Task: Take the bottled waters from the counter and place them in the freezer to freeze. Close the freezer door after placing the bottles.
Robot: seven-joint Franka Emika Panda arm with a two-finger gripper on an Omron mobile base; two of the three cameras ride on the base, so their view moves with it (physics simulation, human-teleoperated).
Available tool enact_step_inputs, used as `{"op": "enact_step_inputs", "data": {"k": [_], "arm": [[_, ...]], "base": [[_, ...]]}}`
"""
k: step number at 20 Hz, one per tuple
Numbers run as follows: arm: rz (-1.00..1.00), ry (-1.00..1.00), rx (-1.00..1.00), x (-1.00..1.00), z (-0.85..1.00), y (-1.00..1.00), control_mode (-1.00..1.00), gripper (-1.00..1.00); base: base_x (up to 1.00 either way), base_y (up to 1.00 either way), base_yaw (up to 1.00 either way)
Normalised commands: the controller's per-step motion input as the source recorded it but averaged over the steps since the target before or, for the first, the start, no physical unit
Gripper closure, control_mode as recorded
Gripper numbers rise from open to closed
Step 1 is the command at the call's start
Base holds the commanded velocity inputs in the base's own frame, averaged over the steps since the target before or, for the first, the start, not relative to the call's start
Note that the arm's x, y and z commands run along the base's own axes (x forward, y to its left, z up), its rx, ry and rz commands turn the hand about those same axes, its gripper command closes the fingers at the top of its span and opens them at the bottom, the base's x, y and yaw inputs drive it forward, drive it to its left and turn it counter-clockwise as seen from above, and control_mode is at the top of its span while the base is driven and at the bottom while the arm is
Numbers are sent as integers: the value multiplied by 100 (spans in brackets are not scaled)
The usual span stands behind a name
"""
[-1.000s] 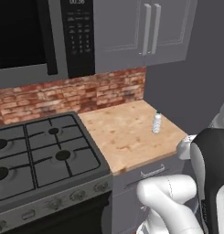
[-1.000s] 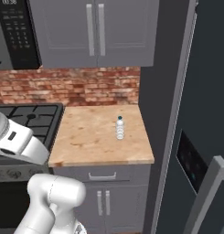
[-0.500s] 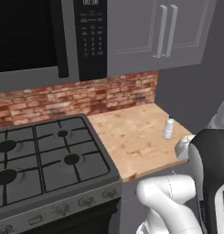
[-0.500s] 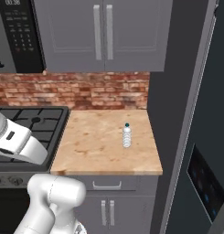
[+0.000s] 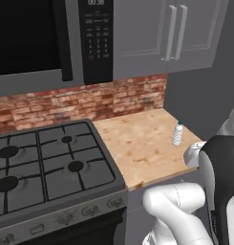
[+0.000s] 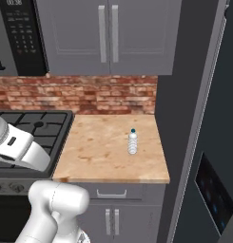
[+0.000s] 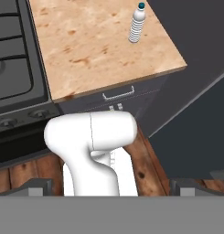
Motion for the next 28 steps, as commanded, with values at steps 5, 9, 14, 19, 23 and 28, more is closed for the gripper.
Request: {"op": "enact_step_inputs", "data": {"k": [5, 9, 14, 19, 23, 28], "arm": [[0, 0, 0, 0, 0, 0, 100, -100], [0, 0, 0, 0, 0, 0, 100, -100], [0, 0, 0, 0, 0, 0, 100, -100], [0, 0, 0, 0, 0, 0, 100, -100], [-2, 0, 0, 0, 0, 0, -100, -100], [0, 0, 0, 0, 0, 0, -100, -100]], "base": [[27, 43, 0], [16, 49, 0], [2, 60, 0], [3, 53, 0], [0, 18, 0], [0, 0, 0]]}}
